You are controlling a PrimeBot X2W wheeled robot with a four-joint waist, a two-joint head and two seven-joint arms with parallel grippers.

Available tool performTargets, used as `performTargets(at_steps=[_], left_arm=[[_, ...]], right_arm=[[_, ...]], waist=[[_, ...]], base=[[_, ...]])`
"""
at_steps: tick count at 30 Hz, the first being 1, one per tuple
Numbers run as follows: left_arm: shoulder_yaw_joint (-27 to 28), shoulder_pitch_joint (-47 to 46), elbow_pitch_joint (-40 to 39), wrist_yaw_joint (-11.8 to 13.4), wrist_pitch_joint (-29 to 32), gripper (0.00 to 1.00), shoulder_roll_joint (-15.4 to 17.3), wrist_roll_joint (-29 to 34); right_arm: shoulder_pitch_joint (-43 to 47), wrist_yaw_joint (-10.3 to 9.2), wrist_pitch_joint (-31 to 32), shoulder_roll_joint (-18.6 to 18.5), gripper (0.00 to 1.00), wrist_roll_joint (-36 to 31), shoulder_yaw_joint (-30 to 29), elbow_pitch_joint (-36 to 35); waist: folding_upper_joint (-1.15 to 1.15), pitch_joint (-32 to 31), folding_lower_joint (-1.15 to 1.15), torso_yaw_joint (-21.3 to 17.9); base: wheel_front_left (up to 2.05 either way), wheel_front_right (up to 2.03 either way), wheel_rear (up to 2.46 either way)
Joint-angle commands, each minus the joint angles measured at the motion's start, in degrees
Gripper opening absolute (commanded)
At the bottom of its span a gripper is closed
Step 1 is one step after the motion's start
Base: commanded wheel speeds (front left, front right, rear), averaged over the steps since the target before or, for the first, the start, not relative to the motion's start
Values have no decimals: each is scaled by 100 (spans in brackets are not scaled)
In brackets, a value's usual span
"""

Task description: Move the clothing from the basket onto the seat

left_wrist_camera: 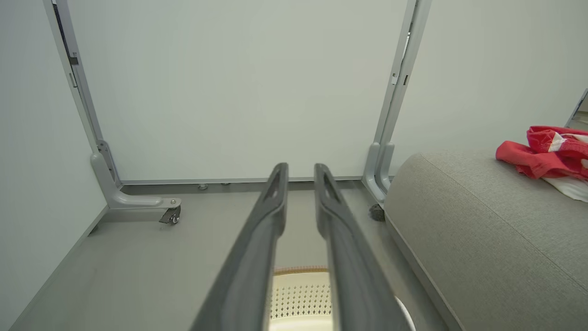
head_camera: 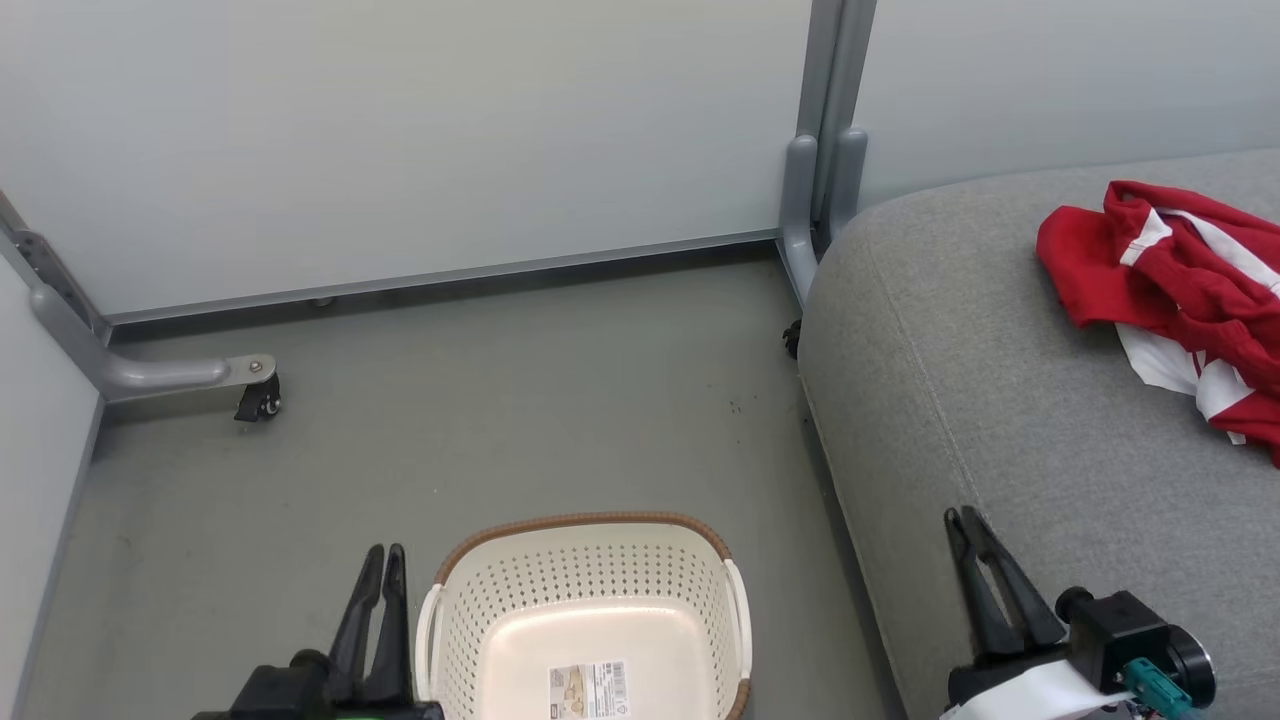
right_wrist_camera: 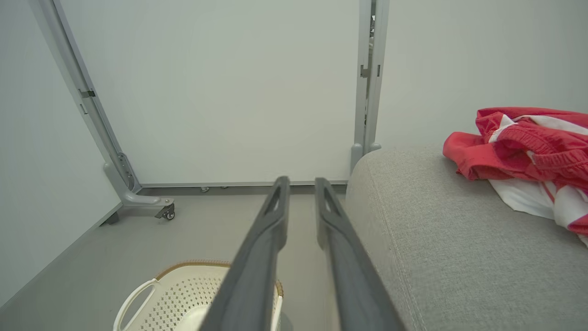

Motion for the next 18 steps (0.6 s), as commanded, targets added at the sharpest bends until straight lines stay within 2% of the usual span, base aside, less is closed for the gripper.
performTargets(at_steps=[1, 18], left_arm=[[1, 1, 29, -2, 4, 0, 0, -31], [177, -321, 259, -127, 360, 0, 110, -1898]], right_arm=[[7, 0, 5, 2, 0, 32, 3, 26], [-287, -1, 359, -86, 0, 2012, -116, 240]], waist=[[0, 1, 0, 0], [0, 39, 0, -6]], base=[[0, 0, 0], [0, 0, 0]])
